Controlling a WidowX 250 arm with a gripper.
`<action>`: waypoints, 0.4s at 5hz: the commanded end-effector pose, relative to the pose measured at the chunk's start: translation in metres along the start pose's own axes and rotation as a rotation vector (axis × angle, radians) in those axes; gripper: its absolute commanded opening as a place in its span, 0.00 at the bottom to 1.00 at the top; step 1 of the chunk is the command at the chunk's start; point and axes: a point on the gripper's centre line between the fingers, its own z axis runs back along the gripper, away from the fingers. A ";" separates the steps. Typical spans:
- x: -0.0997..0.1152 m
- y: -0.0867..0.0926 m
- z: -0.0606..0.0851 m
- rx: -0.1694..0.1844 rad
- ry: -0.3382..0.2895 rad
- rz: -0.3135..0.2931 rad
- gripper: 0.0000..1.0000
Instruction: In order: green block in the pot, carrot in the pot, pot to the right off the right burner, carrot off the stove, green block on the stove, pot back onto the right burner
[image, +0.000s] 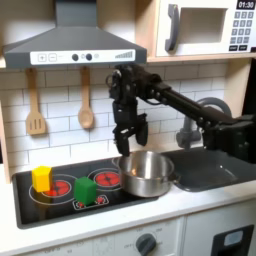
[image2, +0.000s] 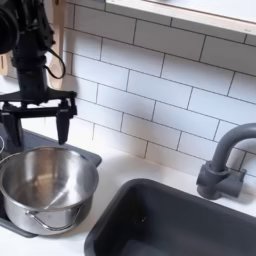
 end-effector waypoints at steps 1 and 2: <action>-0.029 -0.020 -0.004 -0.011 0.025 -0.136 1.00; -0.041 -0.032 -0.008 -0.010 0.047 -0.192 1.00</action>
